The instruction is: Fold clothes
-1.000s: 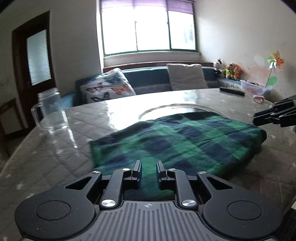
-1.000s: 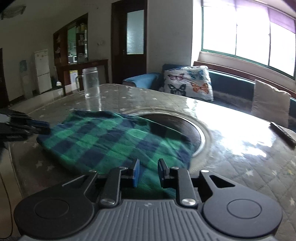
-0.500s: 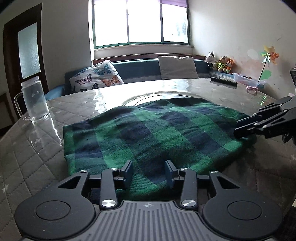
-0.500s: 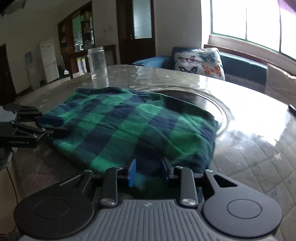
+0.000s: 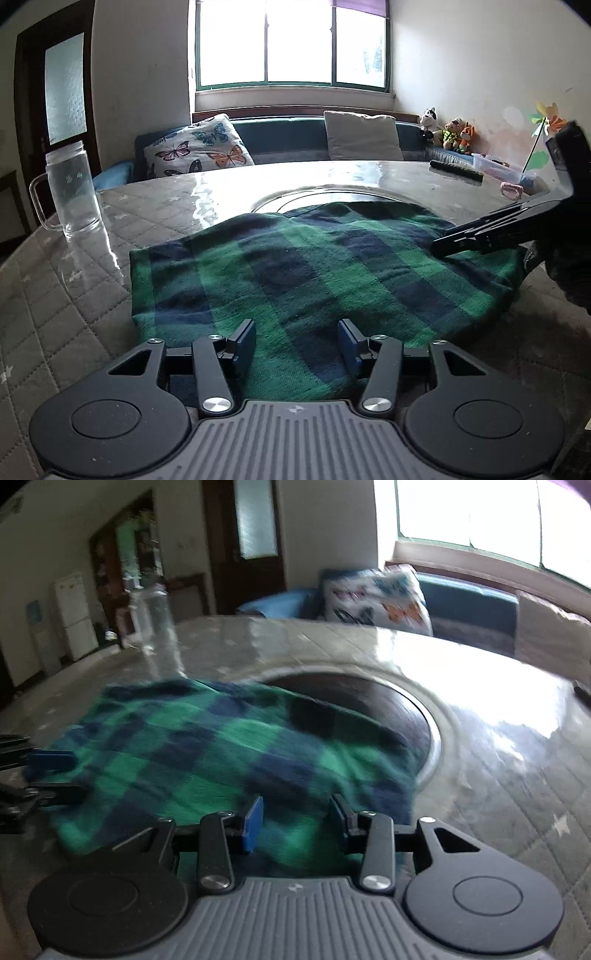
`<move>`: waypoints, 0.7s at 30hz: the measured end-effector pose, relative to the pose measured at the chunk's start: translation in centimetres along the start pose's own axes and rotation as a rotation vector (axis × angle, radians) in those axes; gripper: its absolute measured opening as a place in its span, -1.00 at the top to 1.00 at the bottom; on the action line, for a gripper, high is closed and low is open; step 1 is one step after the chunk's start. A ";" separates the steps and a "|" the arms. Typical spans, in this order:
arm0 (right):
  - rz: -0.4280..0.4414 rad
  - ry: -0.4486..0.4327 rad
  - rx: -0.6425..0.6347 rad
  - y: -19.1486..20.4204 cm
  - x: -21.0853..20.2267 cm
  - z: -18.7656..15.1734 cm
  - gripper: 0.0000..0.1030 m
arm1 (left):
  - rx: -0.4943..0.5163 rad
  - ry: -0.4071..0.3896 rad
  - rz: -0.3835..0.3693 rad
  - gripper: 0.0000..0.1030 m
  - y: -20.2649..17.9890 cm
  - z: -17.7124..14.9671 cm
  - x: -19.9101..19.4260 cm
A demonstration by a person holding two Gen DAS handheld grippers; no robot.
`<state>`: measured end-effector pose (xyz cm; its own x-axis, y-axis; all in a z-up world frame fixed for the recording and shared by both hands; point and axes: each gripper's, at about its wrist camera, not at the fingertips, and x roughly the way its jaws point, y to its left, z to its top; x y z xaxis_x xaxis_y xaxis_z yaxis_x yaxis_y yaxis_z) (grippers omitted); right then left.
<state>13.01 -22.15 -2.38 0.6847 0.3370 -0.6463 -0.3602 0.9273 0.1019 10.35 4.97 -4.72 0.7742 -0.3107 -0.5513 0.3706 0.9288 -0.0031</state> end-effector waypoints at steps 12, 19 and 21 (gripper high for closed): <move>0.045 0.013 -0.006 1.5 4.4 5.3 0.32 | -0.056 0.004 0.013 -0.11 1.7 1.7 1.3; 0.035 0.048 -0.054 3.4 9.1 7.3 0.32 | -0.089 0.011 0.041 -0.20 3.2 1.7 1.6; 0.019 0.052 -0.062 3.7 9.9 7.6 0.32 | -0.100 0.011 0.053 -0.22 3.8 1.7 1.6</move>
<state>23.28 -14.11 -2.62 0.6438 0.3442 -0.6834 -0.4125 0.9084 0.0689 13.82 7.64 -4.18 0.7855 -0.2586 -0.5622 0.2755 0.9596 -0.0565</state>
